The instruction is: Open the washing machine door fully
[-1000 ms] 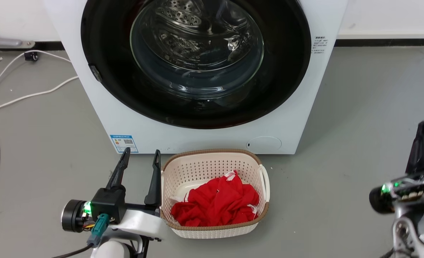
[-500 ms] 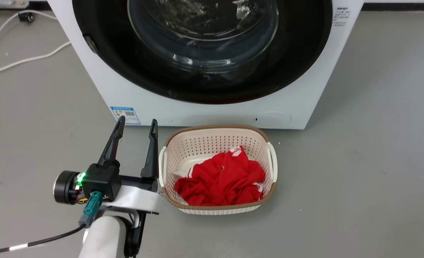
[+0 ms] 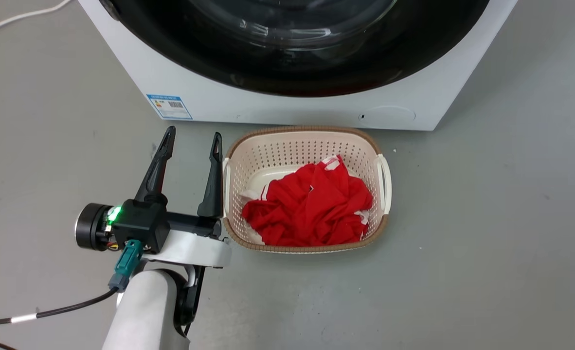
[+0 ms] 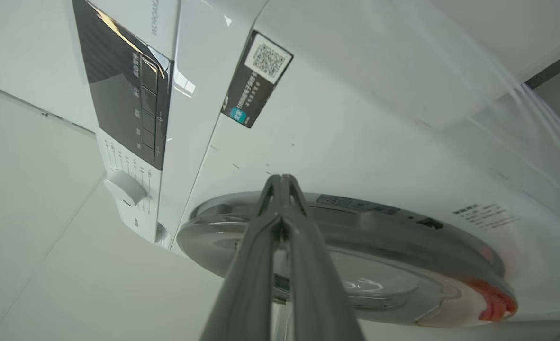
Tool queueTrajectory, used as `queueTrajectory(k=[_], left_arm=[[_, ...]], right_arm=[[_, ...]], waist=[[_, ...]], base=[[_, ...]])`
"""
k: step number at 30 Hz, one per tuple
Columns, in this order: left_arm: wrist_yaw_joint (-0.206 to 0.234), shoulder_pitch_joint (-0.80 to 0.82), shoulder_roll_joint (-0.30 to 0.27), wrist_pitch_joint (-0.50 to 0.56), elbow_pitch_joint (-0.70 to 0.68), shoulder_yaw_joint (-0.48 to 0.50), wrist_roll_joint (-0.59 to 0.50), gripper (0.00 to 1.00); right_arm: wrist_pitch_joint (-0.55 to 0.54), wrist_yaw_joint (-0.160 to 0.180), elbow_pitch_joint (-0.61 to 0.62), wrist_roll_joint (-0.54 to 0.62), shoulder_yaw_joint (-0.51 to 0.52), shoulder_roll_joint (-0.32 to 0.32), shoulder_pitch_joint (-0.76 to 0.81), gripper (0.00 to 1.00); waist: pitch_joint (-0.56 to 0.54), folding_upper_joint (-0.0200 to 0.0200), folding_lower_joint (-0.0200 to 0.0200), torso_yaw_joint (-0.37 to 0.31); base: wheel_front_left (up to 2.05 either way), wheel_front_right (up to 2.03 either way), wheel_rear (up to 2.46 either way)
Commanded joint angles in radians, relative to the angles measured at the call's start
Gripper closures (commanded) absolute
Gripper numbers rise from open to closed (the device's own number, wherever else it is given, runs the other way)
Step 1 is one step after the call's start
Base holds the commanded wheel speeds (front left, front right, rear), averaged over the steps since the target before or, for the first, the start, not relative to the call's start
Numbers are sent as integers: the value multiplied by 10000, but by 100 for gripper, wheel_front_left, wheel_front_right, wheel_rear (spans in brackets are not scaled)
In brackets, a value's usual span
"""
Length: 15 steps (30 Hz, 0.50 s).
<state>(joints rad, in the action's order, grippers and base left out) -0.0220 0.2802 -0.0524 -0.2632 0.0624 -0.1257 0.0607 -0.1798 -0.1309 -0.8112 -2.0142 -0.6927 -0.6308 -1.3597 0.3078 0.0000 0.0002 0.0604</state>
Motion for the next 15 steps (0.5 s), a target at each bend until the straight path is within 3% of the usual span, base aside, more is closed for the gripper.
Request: queueTrajectory(k=[1,8,15], left_arm=[[35,214,6,-23,-44,-42,18,0],[-33,699,14,-23,-176,-191,-57,0],[29,1067,23,-23,-261,-346,65,0]], right_arm=[[-280,3,-340,85,-360,241,-541,100],[-1372,3,-1793,553,-1821,979,-2350,100],[-1990,3,-2341,707,-2461,1439,-3233,100]], waist=[[293,0,-2,37],[1003,0,-2,156],[1589,0,-2,257]], base=[[0,0,0],[0,0,0],[0,0,0]])
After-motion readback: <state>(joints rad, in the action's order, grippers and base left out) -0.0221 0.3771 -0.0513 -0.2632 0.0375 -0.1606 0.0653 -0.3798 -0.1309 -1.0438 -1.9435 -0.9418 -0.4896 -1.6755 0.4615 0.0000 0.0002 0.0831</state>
